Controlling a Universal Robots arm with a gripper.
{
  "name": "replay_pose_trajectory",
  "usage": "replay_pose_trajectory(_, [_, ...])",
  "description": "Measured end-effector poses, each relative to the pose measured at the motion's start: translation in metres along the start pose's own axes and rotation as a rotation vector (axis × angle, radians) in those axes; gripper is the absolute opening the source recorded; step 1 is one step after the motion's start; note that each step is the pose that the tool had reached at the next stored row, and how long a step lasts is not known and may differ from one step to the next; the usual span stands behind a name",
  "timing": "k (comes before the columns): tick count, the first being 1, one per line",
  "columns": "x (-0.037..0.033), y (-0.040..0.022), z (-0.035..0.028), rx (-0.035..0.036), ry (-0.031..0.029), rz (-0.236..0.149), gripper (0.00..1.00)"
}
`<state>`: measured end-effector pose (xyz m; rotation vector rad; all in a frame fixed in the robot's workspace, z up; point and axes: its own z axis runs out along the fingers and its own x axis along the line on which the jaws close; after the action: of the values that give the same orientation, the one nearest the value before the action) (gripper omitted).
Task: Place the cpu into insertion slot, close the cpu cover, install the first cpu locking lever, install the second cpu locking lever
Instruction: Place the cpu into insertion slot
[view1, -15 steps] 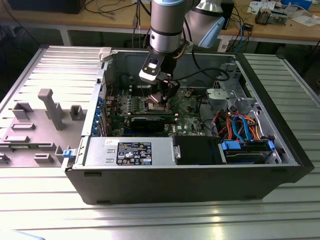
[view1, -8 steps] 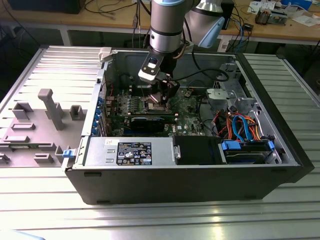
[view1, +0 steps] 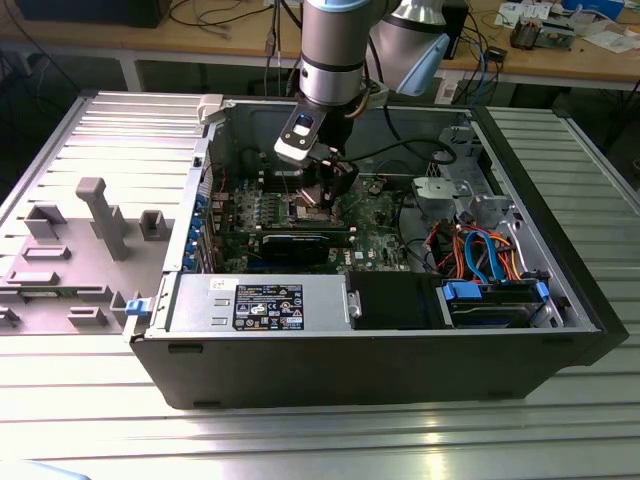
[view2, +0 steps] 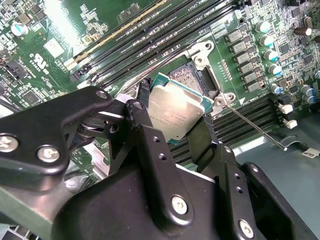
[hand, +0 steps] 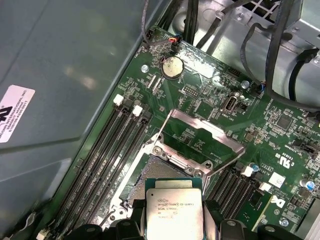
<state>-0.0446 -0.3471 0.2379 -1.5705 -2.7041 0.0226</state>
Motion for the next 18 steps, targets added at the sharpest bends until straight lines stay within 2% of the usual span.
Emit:
replay_pose_trajectory(2, [0.0000,0.0000,0.0002,-0.0001,0.0003,0.010,0.55])
replay_pose_trajectory(18, [0.0003,0.0002,0.0011,-0.0002,0.0005,0.018,0.55])
